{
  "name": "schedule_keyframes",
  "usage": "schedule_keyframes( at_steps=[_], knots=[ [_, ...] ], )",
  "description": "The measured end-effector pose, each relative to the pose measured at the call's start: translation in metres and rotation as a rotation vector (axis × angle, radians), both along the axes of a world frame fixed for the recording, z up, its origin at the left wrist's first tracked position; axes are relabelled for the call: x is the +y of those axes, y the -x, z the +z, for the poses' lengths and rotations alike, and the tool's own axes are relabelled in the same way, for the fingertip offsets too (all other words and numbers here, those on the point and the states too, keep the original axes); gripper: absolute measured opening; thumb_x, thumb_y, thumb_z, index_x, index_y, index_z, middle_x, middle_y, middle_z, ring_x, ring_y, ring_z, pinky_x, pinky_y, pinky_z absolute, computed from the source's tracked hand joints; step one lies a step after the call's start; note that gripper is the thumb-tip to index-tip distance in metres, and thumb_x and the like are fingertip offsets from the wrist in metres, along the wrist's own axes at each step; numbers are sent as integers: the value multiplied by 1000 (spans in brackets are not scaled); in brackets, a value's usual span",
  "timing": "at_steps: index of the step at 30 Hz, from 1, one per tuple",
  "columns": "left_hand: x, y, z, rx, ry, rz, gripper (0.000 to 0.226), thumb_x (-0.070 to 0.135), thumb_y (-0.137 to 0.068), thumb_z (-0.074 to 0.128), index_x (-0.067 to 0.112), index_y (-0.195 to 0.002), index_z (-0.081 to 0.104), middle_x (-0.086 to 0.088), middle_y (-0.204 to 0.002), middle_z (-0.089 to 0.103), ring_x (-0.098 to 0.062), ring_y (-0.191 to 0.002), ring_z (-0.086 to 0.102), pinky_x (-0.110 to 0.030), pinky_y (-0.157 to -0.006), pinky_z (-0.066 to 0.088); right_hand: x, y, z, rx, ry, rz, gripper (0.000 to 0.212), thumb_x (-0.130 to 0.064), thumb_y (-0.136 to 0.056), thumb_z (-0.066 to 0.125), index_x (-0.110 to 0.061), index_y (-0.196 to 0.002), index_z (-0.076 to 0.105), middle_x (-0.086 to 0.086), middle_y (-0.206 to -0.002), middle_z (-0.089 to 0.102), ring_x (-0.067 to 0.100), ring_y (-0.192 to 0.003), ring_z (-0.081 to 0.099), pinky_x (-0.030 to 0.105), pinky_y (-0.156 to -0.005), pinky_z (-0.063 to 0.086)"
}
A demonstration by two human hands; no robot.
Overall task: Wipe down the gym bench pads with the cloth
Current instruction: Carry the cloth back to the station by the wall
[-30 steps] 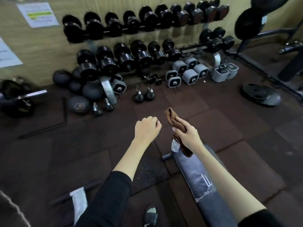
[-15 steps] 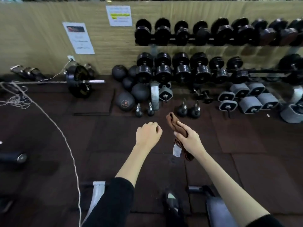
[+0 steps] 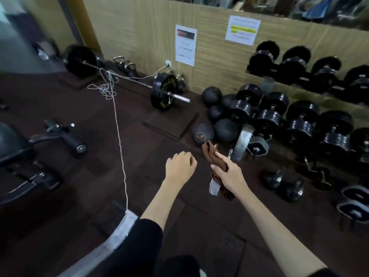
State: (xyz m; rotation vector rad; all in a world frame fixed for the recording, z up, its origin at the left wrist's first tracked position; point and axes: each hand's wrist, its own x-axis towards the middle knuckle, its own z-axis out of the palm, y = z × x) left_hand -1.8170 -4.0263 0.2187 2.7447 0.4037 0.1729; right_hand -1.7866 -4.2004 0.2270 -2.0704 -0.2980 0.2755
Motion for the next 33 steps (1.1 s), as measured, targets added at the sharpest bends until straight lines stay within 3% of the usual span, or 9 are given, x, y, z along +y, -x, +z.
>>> schedule_keyframes(
  at_steps=[2, 5, 9, 11, 14, 16, 19, 24, 33],
  knots=[
    [12, -13, -1, 2, 1, 57, 27, 30, -94, 40, 16, -98, 63, 1, -96, 61, -24, -93, 56, -36, -77, 39, 13, -22, -1, 26, -20, 48, 50, -22, -89, 63, -24, -138, 49, -3, -130, 57, 4, -111, 53, -2, -76, 37],
    [33, -37, -4, -14, -27, 136, 27, 30, -94, 40, 17, -98, 63, 1, -97, 62, -24, -93, 57, -35, -75, 39, 37, -57, -3, 37, -31, 122, 51, -23, -89, 64, -26, -137, 49, -4, -131, 58, 5, -114, 54, 9, -87, 40],
    [66, -73, -9, -25, -56, 213, 26, 29, -93, 42, 15, -96, 63, 0, -95, 62, -26, -92, 56, -34, -71, 35, 74, -106, -8, 55, -34, 179, 50, -20, -88, 64, -22, -136, 50, -4, -128, 58, -1, -109, 50, -5, -75, 34],
    [86, -92, -12, -45, -67, 262, 24, 27, -92, 44, 13, -92, 64, -2, -90, 63, -28, -87, 57, -34, -67, 32, 96, -132, -12, 45, -25, 222, 50, -19, -88, 65, -21, -136, 51, -3, -130, 57, -2, -108, 49, -6, -75, 33],
    [119, -122, -14, -117, -57, 329, 21, 24, -87, 49, 10, -80, 64, -5, -78, 63, -32, -78, 60, -34, -64, 35, 134, -172, -13, 56, -24, 271, 50, -22, -88, 64, -24, -136, 50, -2, -130, 58, 1, -110, 52, 6, -86, 37],
    [141, -142, -12, -54, -64, 354, 23, 26, -91, 45, 12, -88, 64, -3, -87, 64, -29, -86, 59, -35, -69, 37, 161, -199, -13, 63, -12, 299, 50, -22, -88, 64, -25, -136, 50, -2, -129, 59, 4, -110, 53, 15, -90, 38],
    [179, -174, -12, -36, -89, 385, 25, 28, -93, 42, 14, -96, 63, -2, -95, 64, -28, -92, 58, -35, -73, 37, 203, -237, -10, 68, -9, 352, 50, -24, -88, 64, -27, -136, 49, -3, -132, 57, 9, -119, 53, 19, -95, 38],
    [235, -226, -11, -66, -105, 434, 24, 27, -91, 46, 14, -95, 65, -3, -92, 65, -29, -89, 59, -36, -72, 39, 261, -294, -2, 16, -11, 390, 49, -21, -88, 64, -25, -135, 51, -4, -130, 58, 3, -115, 52, 8, -88, 33],
    [320, -317, -19, -116, -149, 541, 22, 27, -86, 51, 12, -83, 67, -4, -81, 66, -31, -79, 61, -35, -65, 40, 356, -407, -8, 18, -11, 506, 48, -23, -87, 65, -27, -134, 53, -2, -129, 59, 10, -117, 54, 18, -95, 37]
  ],
)
